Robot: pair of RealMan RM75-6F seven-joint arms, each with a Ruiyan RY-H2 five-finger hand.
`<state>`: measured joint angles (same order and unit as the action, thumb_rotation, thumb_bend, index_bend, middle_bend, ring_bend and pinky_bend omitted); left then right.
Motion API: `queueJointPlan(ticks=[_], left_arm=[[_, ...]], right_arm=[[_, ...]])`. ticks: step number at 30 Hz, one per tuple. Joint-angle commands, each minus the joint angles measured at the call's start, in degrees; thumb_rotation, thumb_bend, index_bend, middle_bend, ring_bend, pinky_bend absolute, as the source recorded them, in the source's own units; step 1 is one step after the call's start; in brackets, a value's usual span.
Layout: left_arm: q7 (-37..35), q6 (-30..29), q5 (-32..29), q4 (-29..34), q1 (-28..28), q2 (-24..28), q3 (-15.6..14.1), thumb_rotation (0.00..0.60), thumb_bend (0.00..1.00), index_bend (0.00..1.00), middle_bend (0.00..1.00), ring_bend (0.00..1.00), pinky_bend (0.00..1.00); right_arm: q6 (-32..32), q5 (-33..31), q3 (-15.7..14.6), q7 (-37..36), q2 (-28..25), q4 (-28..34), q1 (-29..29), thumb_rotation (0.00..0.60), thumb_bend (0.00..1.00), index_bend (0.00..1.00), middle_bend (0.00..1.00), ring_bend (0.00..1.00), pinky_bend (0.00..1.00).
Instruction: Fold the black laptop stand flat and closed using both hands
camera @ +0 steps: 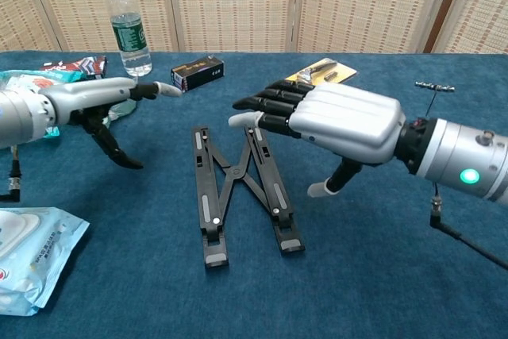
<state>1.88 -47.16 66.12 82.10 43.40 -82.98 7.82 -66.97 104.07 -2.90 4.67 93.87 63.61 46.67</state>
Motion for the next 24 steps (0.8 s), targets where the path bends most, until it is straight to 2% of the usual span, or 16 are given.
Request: queueJointPlan(ticks=[1,3,7,16,24], left_arm=[[1.88,-2.80,-1.51,3.49,-2.34,3.28,-0.44,0.600,0.13,0.00,0.00,0.00,0.00],[2.43,-4.27,-1.72,5.32,-3.44,4.80,-0.67,0.600,0.13,0.00,0.00,0.00,0.00],[2.33,-6.18,-1.34,7.99,-5.19,7.01,-1.15,0.600,0.13,0.00,0.00,0.00,0.00],[1.48,-8.01,-0.69,10.01,-7.53,8.89,-1.77,0.600,0.13,0.00,0.00,0.00,0.00],[-0.31,-7.85,-0.07,9.53,-8.50,9.16,-1.82,0.600,0.13,0.00,0.00,0.00,0.00]], right_arm=[[8.84,2.29,-1.13,-3.33,-8.57,7.66,7.13,0.600,0.04,0.00,0.00,0.00,0.00],[12.08,2.94,-1.52,-4.75,-10.11,8.48,9.60,0.600,0.04,0.00,0.00,0.00,0.00],[15.11,3.82,-1.72,-7.15,-9.62,6.75,12.71,0.600,0.03,0.00,0.00,0.00,0.00],[17.57,8.03,-4.08,-11.05,-5.41,-0.78,18.37,0.600,0.00,0.00,0.00,0.00,0.00],[17.13,9.47,-6.00,-13.27,-2.10,-6.21,20.52,0.600,0.00,0.00,0.00,0.00,0.00]])
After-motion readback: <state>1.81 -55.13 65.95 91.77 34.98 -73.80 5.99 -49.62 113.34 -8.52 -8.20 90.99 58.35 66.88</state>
